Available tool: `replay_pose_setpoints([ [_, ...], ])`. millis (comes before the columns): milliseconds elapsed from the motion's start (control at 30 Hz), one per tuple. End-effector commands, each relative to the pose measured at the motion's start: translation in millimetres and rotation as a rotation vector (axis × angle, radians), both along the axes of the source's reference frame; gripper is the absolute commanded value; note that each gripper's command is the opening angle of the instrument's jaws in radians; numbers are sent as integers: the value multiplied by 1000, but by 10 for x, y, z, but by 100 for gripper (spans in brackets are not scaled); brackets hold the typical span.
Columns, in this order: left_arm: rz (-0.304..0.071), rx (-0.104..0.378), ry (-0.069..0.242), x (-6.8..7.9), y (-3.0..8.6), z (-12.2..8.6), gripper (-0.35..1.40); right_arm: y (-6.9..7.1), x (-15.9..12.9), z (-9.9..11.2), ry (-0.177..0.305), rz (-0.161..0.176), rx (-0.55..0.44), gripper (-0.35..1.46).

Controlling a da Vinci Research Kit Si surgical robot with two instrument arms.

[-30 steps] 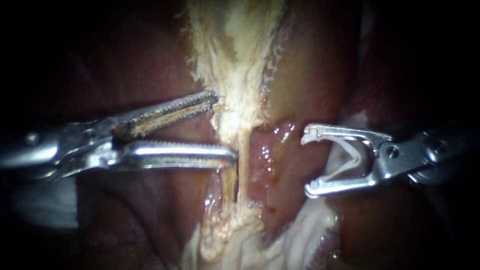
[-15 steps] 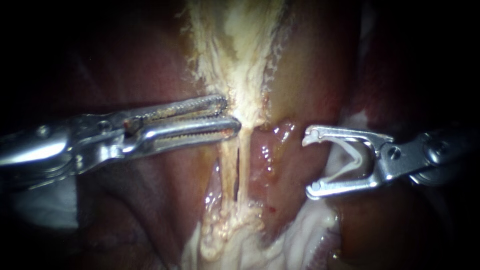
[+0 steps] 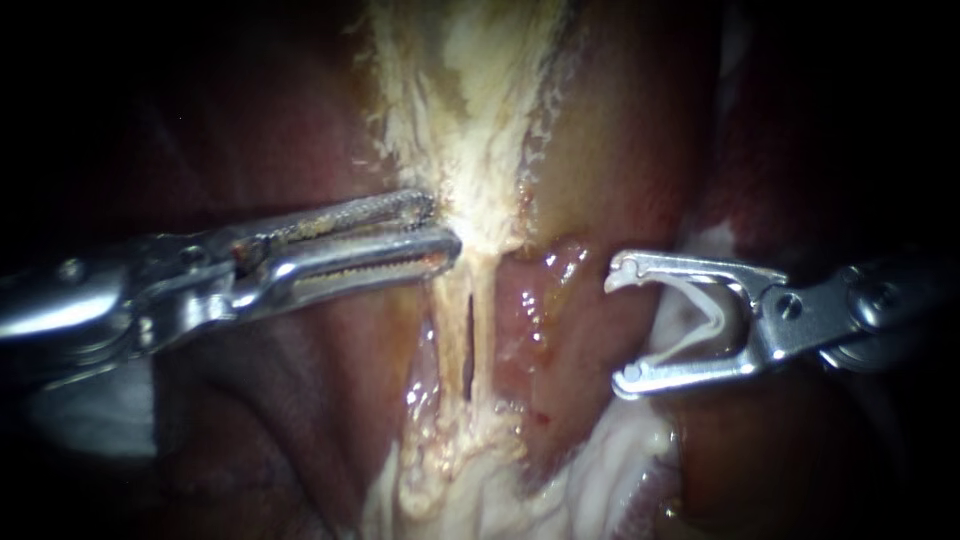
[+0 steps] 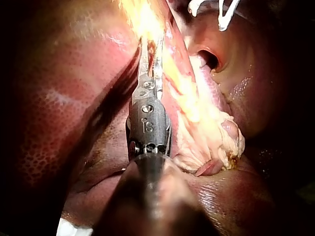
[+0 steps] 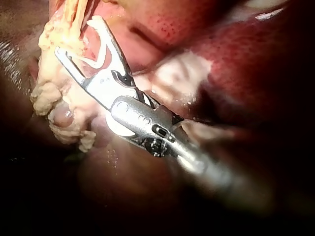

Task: Grabbing gallbladder

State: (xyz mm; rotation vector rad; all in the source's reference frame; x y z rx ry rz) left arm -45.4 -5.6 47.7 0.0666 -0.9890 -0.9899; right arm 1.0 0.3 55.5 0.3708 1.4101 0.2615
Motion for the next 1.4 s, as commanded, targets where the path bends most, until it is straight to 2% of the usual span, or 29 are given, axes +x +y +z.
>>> replay_pose_setpoints([
  [33, -11, -2, 8, -2, -2, -4, 34, 0, 0, 0, 0, 0, 0, 58],
  [233, -47, -13, 58, -11, -7, -16, 37, 0, 0, 0, 0, 0, 0, 58],
  [533, -77, 10, 112, -26, -2, -7, 37, 0, 1, 0, 0, 1, 0, 58],
  [767, -98, 26, 157, -33, -3, -4, 32, 0, 1, -1, 1, 0, 0, 58],
  [967, -107, 35, 174, -29, -2, -2, 20, -1, 0, -4, 2, -1, 0, 58],
  [1267, -116, 52, 205, -23, 6, 15, 5, -1, 0, -4, 2, -1, 0, 57],
  [1400, -115, 61, 198, -23, 8, 18, -10, -2, 0, -5, 2, -1, 0, 57],
])
